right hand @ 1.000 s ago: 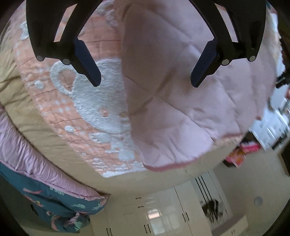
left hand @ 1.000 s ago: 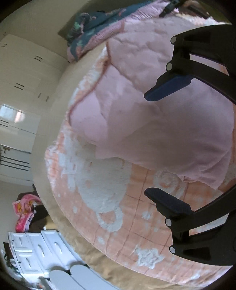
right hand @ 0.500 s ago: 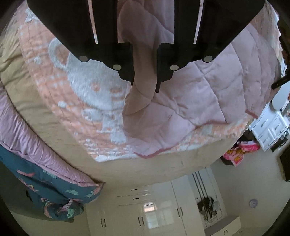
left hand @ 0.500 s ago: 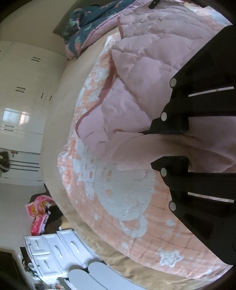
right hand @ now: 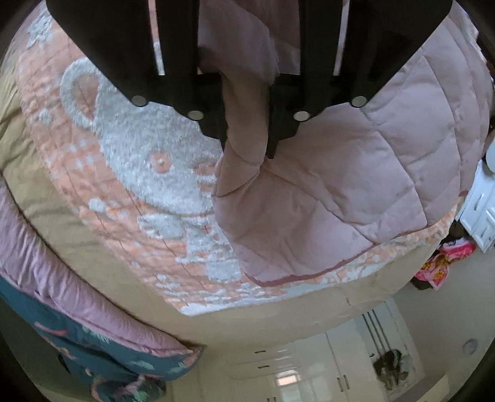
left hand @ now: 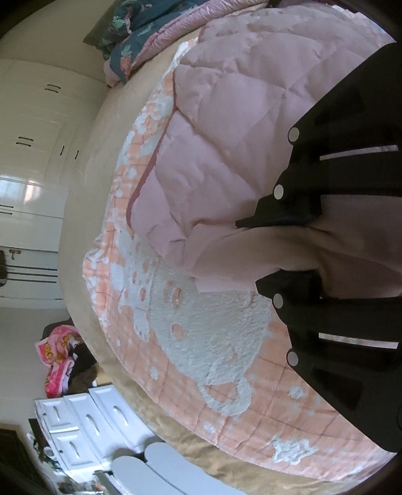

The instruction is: Fold large clothes

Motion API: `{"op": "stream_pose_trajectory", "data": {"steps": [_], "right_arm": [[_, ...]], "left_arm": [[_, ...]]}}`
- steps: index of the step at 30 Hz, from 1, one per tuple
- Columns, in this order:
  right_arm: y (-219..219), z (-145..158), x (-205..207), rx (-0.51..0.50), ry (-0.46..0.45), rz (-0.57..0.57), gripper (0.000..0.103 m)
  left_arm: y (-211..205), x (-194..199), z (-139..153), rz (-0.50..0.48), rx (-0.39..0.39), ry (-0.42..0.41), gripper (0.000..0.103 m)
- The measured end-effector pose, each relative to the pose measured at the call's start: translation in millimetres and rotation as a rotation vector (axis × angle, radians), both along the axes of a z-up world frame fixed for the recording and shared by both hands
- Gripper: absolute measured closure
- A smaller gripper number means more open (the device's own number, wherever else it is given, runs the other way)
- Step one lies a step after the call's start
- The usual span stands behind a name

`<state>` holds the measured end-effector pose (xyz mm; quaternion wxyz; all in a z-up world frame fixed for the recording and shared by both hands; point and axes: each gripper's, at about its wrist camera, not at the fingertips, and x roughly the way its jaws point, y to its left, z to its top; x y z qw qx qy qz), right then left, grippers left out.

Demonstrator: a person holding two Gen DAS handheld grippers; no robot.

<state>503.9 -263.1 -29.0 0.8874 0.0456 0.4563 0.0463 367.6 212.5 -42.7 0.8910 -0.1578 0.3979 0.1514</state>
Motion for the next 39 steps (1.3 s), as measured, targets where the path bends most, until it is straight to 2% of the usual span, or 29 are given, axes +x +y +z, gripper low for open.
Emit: {"op": "stream_pose_trajectory", "data": {"steps": [2, 3, 5, 7, 11, 14, 19, 24, 32, 35, 38, 39], "right_arm": [[-7, 6, -8, 0.033, 0.001, -0.039, 0.052], [-9, 9, -12, 0.040, -0.010, -0.040, 0.048], [-11, 18, -25, 0.037, -0.046, -0.038, 0.029], [-13, 27, -38, 0.049, -0.075, -0.032, 0.017], [-17, 46, -72, 0.079, -0.132, -0.015, 0.007], [-17, 57, -93, 0.094, -0.159, 0.006, 0.005], [-18, 65, -122, 0.111, -0.174, 0.020, 0.004], [-21, 62, -140, 0.126, -0.167, 0.022, 0.004], [-29, 33, -153, 0.168, -0.093, -0.019, 0.004], [-34, 15, -152, 0.204, -0.046, -0.048, 0.004], [-38, -3, -147, 0.240, 0.008, -0.080, 0.004], [-39, -8, -145, 0.252, 0.023, -0.087, 0.004]], "left_arm": [[-2, -4, 3, -0.016, -0.008, -0.009, 0.070], [-5, -6, 6, -0.027, 0.003, -0.009, 0.065], [-8, -12, 10, -0.031, 0.011, -0.011, 0.055], [-9, -22, 17, -0.022, -0.006, -0.027, 0.042], [-17, -41, 32, -0.042, -0.055, -0.058, 0.018], [-27, -54, 39, -0.054, -0.057, -0.064, 0.011], [-39, -76, 49, -0.058, -0.045, -0.075, 0.009], [-50, -93, 46, -0.068, -0.040, -0.060, 0.009], [-54, -109, 26, -0.054, -0.055, -0.013, 0.009], [-54, -116, 15, -0.044, -0.095, 0.003, 0.009], [-50, -122, -2, -0.010, -0.179, 0.022, 0.009], [-46, -124, -9, 0.005, -0.229, 0.028, 0.009]]}}
